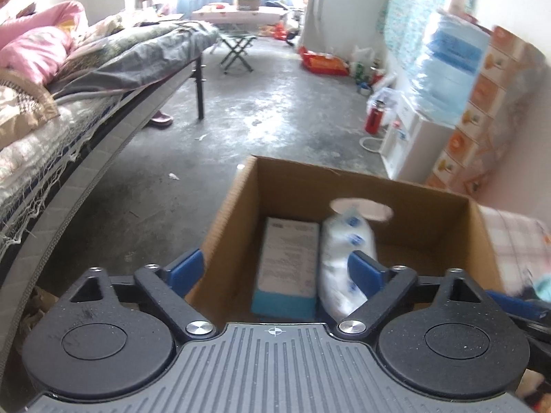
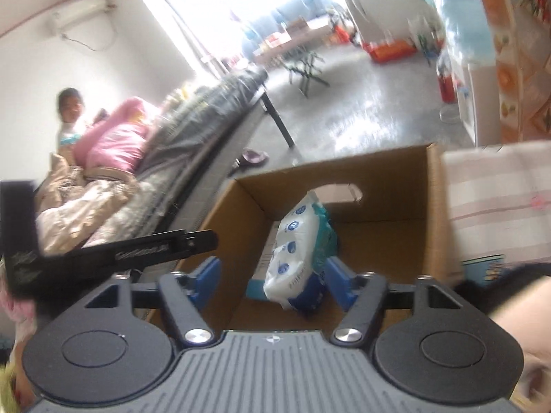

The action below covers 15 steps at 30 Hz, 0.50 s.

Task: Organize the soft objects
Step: 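Withdraw both grippers from the box back toward the cluttered sheet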

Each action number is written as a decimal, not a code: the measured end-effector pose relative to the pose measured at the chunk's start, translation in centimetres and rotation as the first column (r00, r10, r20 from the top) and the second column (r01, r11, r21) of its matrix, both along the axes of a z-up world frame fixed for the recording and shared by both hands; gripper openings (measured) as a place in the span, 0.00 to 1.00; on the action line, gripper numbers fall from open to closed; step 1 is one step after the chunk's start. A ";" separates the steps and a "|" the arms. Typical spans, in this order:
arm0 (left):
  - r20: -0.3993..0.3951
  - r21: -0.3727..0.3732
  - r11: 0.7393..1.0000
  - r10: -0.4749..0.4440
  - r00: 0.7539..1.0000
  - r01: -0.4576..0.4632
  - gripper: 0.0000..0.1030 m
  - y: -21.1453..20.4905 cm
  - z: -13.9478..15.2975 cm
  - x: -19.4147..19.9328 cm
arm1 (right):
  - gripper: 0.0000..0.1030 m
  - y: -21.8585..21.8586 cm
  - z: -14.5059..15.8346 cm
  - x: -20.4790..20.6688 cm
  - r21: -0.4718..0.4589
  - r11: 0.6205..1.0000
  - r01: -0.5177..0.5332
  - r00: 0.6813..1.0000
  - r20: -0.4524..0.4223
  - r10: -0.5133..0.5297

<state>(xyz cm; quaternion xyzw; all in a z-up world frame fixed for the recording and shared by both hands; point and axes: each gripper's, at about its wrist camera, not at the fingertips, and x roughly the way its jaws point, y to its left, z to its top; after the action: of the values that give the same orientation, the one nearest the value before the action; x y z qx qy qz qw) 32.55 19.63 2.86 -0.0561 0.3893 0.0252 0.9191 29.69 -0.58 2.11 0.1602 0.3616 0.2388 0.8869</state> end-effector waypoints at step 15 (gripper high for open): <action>0.047 0.002 0.983 -0.186 0.981 0.186 1.00 -8.6 4.1 -11.3 | 1.00 -11.8 2.3 -16.4 -0.093 0.991 0.093 0.972 0.223 -0.070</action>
<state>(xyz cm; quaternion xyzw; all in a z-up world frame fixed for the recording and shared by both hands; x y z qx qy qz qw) 21.24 11.02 7.00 -0.0209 0.3709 -0.0626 0.9263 13.28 -12.36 4.42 0.1017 0.2665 0.1993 0.9375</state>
